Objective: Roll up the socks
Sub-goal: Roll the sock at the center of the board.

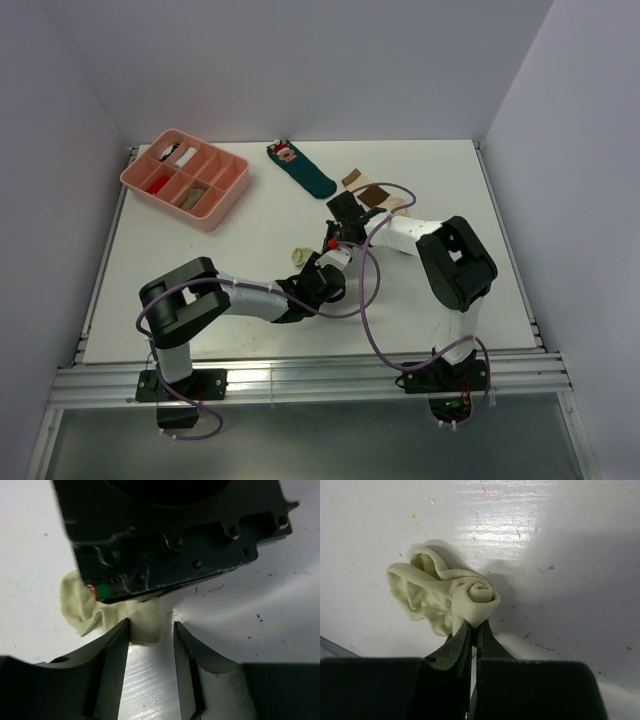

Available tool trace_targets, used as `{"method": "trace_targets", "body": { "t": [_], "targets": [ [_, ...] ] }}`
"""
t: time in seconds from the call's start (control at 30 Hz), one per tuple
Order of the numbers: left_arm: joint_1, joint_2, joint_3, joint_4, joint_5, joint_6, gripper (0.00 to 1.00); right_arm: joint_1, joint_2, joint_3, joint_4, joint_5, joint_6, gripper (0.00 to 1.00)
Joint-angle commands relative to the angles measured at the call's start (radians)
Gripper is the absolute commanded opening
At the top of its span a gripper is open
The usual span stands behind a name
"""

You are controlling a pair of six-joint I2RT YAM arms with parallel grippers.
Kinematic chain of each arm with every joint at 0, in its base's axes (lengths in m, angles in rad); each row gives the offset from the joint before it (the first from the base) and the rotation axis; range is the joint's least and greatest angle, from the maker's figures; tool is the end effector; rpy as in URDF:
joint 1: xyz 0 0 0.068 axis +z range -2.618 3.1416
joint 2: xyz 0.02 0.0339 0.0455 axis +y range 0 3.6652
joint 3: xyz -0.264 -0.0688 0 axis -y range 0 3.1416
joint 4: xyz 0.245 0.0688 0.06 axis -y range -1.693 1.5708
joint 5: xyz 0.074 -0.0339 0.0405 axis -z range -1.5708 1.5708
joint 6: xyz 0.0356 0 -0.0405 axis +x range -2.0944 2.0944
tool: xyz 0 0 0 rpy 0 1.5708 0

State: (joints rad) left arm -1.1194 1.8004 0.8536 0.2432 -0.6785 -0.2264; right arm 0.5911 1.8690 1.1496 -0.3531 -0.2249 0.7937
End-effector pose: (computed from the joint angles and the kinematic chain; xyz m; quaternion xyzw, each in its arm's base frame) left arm 0.1726 -0.3047 0.1410 0.2434 0.8322 -0.0108 0.4980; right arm 0.3056 0.2146 0.1541 0.0699 0.9609 0.2401 0.1192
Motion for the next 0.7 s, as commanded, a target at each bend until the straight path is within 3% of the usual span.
{"method": "trace_targets", "body": {
  "t": [0.0,0.13,0.17,0.27,0.3,0.43,0.53,0.57,0.67],
  "targets": [
    [-0.007,0.037,0.039,0.002,-0.007,0.01,0.42,0.004,0.036,0.022,-0.061,0.006,-0.014,0.0],
    [-0.005,0.06,0.053,-0.045,-0.026,-0.024,0.31,0.004,0.036,0.019,-0.05,-0.008,-0.013,0.0],
    [-0.003,0.066,0.056,-0.054,-0.032,-0.033,0.22,0.004,0.035,0.015,-0.044,-0.013,-0.011,0.0],
    [0.006,0.08,0.068,-0.107,-0.036,-0.074,0.1,0.004,0.027,-0.004,-0.012,-0.036,-0.001,0.0],
    [0.009,0.076,0.065,-0.113,-0.032,-0.082,0.01,0.003,0.025,-0.008,-0.004,-0.043,0.004,0.0],
    [0.032,0.025,0.03,-0.116,0.039,-0.149,0.01,-0.004,-0.02,-0.065,0.104,-0.093,0.028,0.01],
    [0.078,-0.041,-0.02,-0.098,0.17,-0.227,0.01,-0.014,-0.079,-0.126,0.221,-0.113,0.064,0.15],
    [0.111,-0.059,-0.039,-0.085,0.259,-0.25,0.01,-0.02,-0.096,-0.145,0.256,-0.119,0.085,0.25],
    [0.191,-0.133,-0.114,-0.024,0.38,-0.326,0.01,-0.036,-0.163,-0.201,0.35,-0.107,0.104,0.43]
  ]
}}
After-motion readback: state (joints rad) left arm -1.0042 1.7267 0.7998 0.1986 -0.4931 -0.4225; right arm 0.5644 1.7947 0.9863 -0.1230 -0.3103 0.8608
